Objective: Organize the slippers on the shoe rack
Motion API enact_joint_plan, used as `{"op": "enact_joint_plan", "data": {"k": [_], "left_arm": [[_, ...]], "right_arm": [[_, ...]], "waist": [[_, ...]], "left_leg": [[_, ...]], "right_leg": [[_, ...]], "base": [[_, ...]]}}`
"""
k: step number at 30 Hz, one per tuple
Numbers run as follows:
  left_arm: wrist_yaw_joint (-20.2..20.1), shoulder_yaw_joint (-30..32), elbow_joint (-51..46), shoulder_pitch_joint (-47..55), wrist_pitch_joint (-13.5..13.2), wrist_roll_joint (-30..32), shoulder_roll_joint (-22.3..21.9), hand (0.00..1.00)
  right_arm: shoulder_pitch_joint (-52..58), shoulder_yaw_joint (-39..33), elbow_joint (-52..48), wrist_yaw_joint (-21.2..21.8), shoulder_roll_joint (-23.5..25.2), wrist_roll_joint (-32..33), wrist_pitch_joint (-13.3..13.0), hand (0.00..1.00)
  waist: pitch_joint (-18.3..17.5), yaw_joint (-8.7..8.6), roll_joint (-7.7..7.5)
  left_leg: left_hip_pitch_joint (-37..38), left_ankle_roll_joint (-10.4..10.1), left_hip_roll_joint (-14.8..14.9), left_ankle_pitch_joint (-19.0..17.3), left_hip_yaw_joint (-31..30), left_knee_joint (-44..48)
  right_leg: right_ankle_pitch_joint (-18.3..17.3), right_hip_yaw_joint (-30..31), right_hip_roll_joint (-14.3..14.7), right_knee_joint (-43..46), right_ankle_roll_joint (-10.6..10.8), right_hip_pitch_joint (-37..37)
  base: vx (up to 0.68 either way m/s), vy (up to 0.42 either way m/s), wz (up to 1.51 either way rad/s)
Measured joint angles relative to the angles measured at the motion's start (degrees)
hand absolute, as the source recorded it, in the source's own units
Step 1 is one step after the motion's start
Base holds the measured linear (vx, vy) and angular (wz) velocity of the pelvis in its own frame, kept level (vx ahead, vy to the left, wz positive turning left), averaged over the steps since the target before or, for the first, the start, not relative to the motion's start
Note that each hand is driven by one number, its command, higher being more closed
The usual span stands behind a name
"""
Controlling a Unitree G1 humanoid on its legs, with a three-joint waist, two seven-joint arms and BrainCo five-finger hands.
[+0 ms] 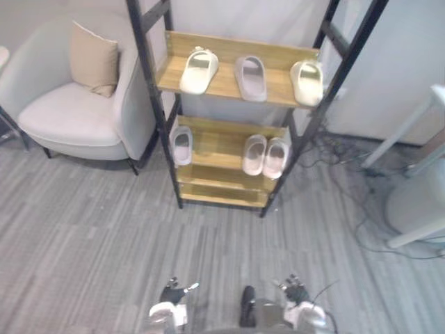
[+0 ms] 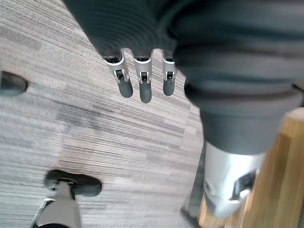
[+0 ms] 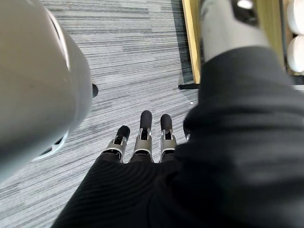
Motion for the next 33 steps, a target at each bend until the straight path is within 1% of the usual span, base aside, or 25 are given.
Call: {"op": "enact_joint_plan", "data": {"k": [1,2,3,4,5,7,8,10,11,12,13,15,17,19,21,23,25,26,27,28,29,30,31,32,33], "left_arm": [[0.01,0.7,-0.63,-0.09,0.08,0.0,-0.13,0.0],[0.0,1.16,-0.94,-0.13,0.07,-0.04,-0.18,0.0],[0.02,2.27,-2.09,-0.05,-0.07,-0.1,-0.15,0.0],[0.03,2.22,-2.38,-0.05,-0.07,-0.12,-0.17,0.0],[0.03,2.15,-3.07,0.04,-0.11,-0.19,-0.16,0.0],[-0.03,1.33,-4.14,0.09,-0.14,-0.22,-0.26,0.0],[0.03,0.16,-4.5,0.05,-0.22,-0.27,-0.16,0.0],[0.04,-1.45,-4.55,-0.02,-0.31,-0.26,0.0,0.0],[0.04,-2.14,-4.58,-0.05,-0.39,-0.28,0.11,0.0],[0.05,-2.49,-4.15,-0.01,-0.36,-0.26,0.57,0.0],[0.1,-2.52,-3.82,0.05,-0.27,-0.25,1.18,0.0],[0.06,-2.65,-3.58,-0.24,-0.16,-0.2,2.16,0.0],[0.04,-2.41,-2.8,-0.3,-0.09,-0.18,2.53,0.0],[-0.14,-2.68,-1.57,-0.08,0.0,-0.13,2.89,0.0],[-0.67,-4.67,-0.68,-0.07,0.09,-0.07,3.81,0.0],[-0.95,-5.3,0.08,-0.07,0.13,-0.05,4.34,0.0],[-1.04,-5.3,0.53,-0.09,0.09,-0.07,4.51,0.0],[-1.02,-5.3,0.57,-0.03,0.01,-0.08,4.67,0.0],[-1.01,-5.29,0.55,0.05,-0.03,-0.08,5.02,0.0],[-0.96,-5.22,0.65,-0.04,-0.07,-0.07,5.15,0.0],[-0.93,-5.17,1.39,-0.05,-0.02,-0.06,4.65,0.0],[-0.94,-5.15,1.77,-0.02,-0.07,-0.06,4.19,0.0],[-0.93,-5.12,1.97,0.03,-0.04,-0.06,4.09,0.0],[-0.95,-5.07,2.82,0.15,0.01,-0.06,3.71,0.0],[-0.97,-4.99,2.94,0.22,-0.01,-0.05,3.54,0.0]], "right_arm": [[0.24,0.21,0.03,-0.03,-0.09,0.02,0.07,0.0],[0.49,0.59,-0.16,-0.03,-0.14,0.08,0.11,0.0],[0.97,1.81,-0.97,-0.16,-0.19,0.1,0.11,0.0],[0.95,1.89,-1.02,-0.18,-0.06,0.11,0.07,0.0],[1.25,1.95,-0.98,-0.25,0.35,0.15,0.16,0.0],[1.18,1.89,-0.98,-0.4,0.87,0.66,0.25,0.0],[1.1,1.67,-0.97,-0.44,1.29,1.14,0.26,0.0],[1.19,1.43,-0.75,-0.47,1.11,1.25,0.28,0.0],[1.42,1.45,-0.35,-0.6,0.9,1.2,0.39,0.0],[1.48,1.53,0.43,-0.74,1.14,1.2,0.42,0.0],[1.69,1.64,0.97,-0.72,1.53,1.14,0.33,0.0],[1.87,1.51,1.98,-0.66,2.19,0.89,0.71,0.0],[1.96,1.54,1.7,-0.44,2.43,0.07,0.75,0.0],[1.59,1.55,1.1,-0.01,2.42,-0.16,0.66,0.0],[1.37,1.55,1.25,0.08,2.44,-0.24,0.68,0.0],[1.51,1.66,1.28,0.11,2.42,-0.71,0.69,0.0],[1.47,1.69,1.24,0.12,2.3,-1.93,0.6,0.0],[1.28,1.7,1.33,0.12,2.19,-2.26,0.6,0.0],[1.35,1.85,1.53,0.14,2.26,-2.29,0.59,0.0],[1.42,1.94,1.75,0.22,2.23,-2.24,0.61,0.0],[1.17,1.9,2.96,0.18,1.46,-2.37,0.56,0.0],[1.01,1.73,3.44,0.16,0.63,-2.35,0.49,0.0],[1.04,1.71,3.66,0.13,0.3,-2.36,0.47,0.0],[1.18,1.44,4.26,0.08,-0.57,-2.36,0.61,0.0],[1.31,1.37,5.29,0.08,-1.12,-2.35,0.6,0.0]], "waist": [[0.07,0.02,0.09],[0.23,-0.01,0.16],[1.06,0.34,-0.15],[1.21,0.42,0.22],[1.48,0.55,-0.54],[1.5,0.99,-0.78],[1.44,1.3,-0.71],[1.21,1.67,-0.43],[0.89,2.55,-0.36],[-0.2,2.98,-1.34],[-1.23,2.64,-2.58],[-1.51,2.92,-3.68],[-1.65,3.19,-3.69],[-1.53,3.26,-3.08],[-1.32,2.9,-2.94],[-1.55,2.69,-3.3],[-1.56,2.32,-3.39],[-1.58,2.21,-3.53],[-1.88,2.14,-4.45],[-2.11,2.08,-5.21],[-2.76,1.99,-3.28],[-2.62,1.96,-2.3],[-2.59,1.96,-2.15],[-3.32,1.87,-1.08],[-3.5,1.84,-0.79]], "left_leg": [[-3.2,-2.55,0.81,1.58,-0.7,8.17],[-5.77,-4.11,1.48,3.68,-0.74,14.59],[-10.9,-4.84,3.49,5.08,-0.16,27.55],[-12.1,-4.53,4.11,3.45,0.72,30.71],[-15.28,-3.1,5.11,0.12,3.56,33.88],[-19.38,-1.15,4.82,-3.08,7.13,31.25],[-22.01,-0.14,3.51,-4.01,7.79,24.37],[-23.38,0.11,0.46,-1.78,6.47,8.21],[-22.98,0.43,-1.36,5.17,5.27,2.19],[-21.25,0.85,-3.26,5.3,6.29,-0.79],[-20.84,1.8,-4.44,5.51,7.0,-1.47],[-21.23,3.6,-5.39,3.44,8.49,1.5],[-18.5,4.58,-6.03,2.82,10.15,0.32],[-12.98,5.44,-6.14,2.06,12.14,-2.93],[-8.96,6.21,-6.35,1.12,12.18,-4.93],[-6.3,6.36,-5.84,0.97,11.45,-6.34],[-5.47,6.34,-5.27,0.96,10.18,-6.82],[-5.45,6.29,-5.17,0.94,9.18,-6.75],[-5.41,5.21,-5.95,0.36,8.27,-6.59],[-5.33,4.63,-6.44,0.01,7.46,-6.6],[-5.52,3.22,-5.31,-0.86,5.5,-6.75],[-5.39,3.21,-4.49,-0.86,4.97,-6.94],[-5.31,3.21,-4.2,-0.86,4.63,-7.18],[-5.11,2.93,-3.36,-0.67,3.81,-7.93],[-4.83,2.67,-3.01,-0.46,3.36,-8.28]], "right_leg": [[-0.65,-0.33,0.85,-1.52,-0.34,2.21],[-1.04,-0.5,1.33,-2.63,-0.69,3.95],[-2.09,-0.27,2.2,-4.94,-1.39,8.16],[-2.37,-0.23,2.52,-5.49,-1.72,9.83],[-2.76,0.05,2.7,-7.42,-1.79,13.63],[-2.9,1.33,2.32,-10.52,-1.5,17.34],[-3.27,2.08,1.77,-11.87,-0.61,18.68],[-4.67,3.06,0.51,-12.18,1.32,19.4],[-5.97,4.47,-0.34,-11.81,2.39,19.92],[-5.85,6.0,-1.75,-12.58,3.7,20.45],[-5.82,6.05,-2.93,-13.46,4.37,20.63],[-5.77,6.5,-4.56,-13.51,5.12,21.33],[-5.83,7.72,-5.52,-8.61,5.23,20.28],[-5.95,9.73,-6.7,7.69,6.41,14.53],[-7.55,7.82,-8.38,17.93,7.06,10.7],[-10.36,5.45,-8.27,19.58,6.51,9.42],[-11.01,3.77,-7.99,16.15,6.58,7.9],[-10.07,3.16,-7.92,10.14,6.0,6.9],[-4.15,3.38,-7.63,2.65,4.69,6.57],[-3.6,3.88,-7.71,1.17,5.44,6.31],[-4.03,3.64,-6.2,-0.07,5.13,7.63],[-3.64,3.13,-5.36,-2.32,4.84,8.97],[-3.49,2.93,-5.0,-3.39,4.87,9.52],[-2.29,2.37,-3.73,-6.6,4.59,11.12],[-1.22,2.25,-3.03,-9.23,4.57,12.48]], "base": [[0.4,-0.233,0.13],[0.38,-0.171,0.06],[0.29,-0.096,-0.01],[0.35,-0.095,-0.11],[0.34,-0.076,-0.14],[0.31,-0.031,-0.26],[0.29,0.079,-0.35],[0.32,0.181,-0.31],[0.33,0.23,-0.35],[0.45,0.244,-0.25],[0.43,0.148,-0.08],[0.41,0.145,-0.14],[0.33,0.145,-0.44],[0.27,0.135,-0.5],[0.22,0.067,-0.14],[0.21,-0.003,0.1],[0.17,-0.088,0.28],[0.19,-0.167,0.36],[0.16,-0.146,0.33],[0.19,-0.164,0.2],[0.16,-0.119,0.06],[0.2,-0.141,0.03],[0.11,-0.089,-0.01],[0.13,-0.097,0.0],[0.12,-0.084,-0.01]]}}
